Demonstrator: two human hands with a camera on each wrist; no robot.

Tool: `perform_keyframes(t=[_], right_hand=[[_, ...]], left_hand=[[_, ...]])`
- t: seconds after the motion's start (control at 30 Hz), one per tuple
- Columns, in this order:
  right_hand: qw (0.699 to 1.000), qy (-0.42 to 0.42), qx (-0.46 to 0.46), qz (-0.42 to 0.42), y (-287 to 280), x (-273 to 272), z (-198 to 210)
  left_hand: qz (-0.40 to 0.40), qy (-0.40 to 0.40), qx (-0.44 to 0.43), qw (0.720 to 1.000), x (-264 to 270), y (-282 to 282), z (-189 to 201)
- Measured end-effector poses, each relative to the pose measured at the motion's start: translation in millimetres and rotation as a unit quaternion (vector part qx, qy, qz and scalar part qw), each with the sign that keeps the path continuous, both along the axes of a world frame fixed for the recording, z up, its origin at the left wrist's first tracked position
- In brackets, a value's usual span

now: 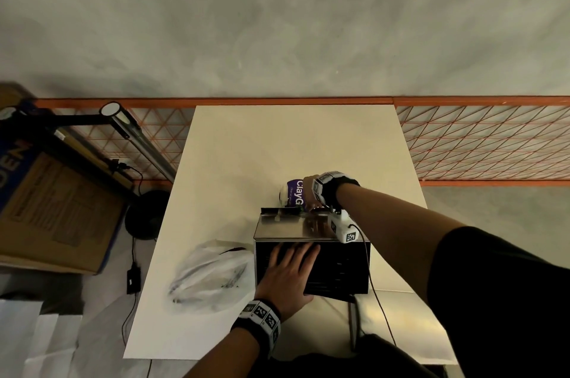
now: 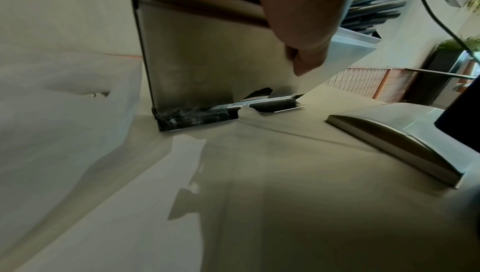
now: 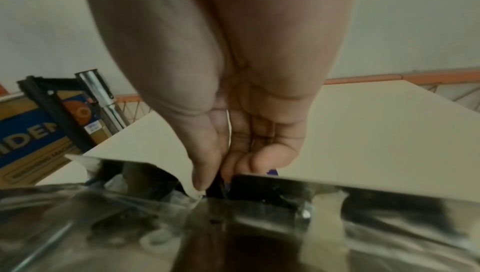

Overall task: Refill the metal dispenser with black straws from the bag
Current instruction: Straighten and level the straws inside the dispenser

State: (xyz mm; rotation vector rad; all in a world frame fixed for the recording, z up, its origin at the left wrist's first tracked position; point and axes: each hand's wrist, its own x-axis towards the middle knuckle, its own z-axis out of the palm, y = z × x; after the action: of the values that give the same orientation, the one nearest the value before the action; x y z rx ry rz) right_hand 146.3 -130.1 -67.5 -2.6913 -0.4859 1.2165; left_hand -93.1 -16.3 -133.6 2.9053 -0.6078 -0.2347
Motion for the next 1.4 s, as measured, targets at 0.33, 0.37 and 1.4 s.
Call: perform_keyframes(t=[0.33,0.37,1.4], right_hand=[[0.997,-0.050,-0.027,-0.048,-1.9,43.0,-54.2],[0.997,-0.037,-0.034,-0.054,-2.8,52.9,-70.8],[0.997,-0.068,-0.034,-0.003,7.3,0.4,28.0]], left_hand=[[-0.001,0.009,0.010,1.000,1.4,0.8,1.0],[-0.001,0.008,0.009,1.000,1.0,0.5,0.4],[-0.006,0.014,-0.003,1.000,0.9,0.4,0.0]])
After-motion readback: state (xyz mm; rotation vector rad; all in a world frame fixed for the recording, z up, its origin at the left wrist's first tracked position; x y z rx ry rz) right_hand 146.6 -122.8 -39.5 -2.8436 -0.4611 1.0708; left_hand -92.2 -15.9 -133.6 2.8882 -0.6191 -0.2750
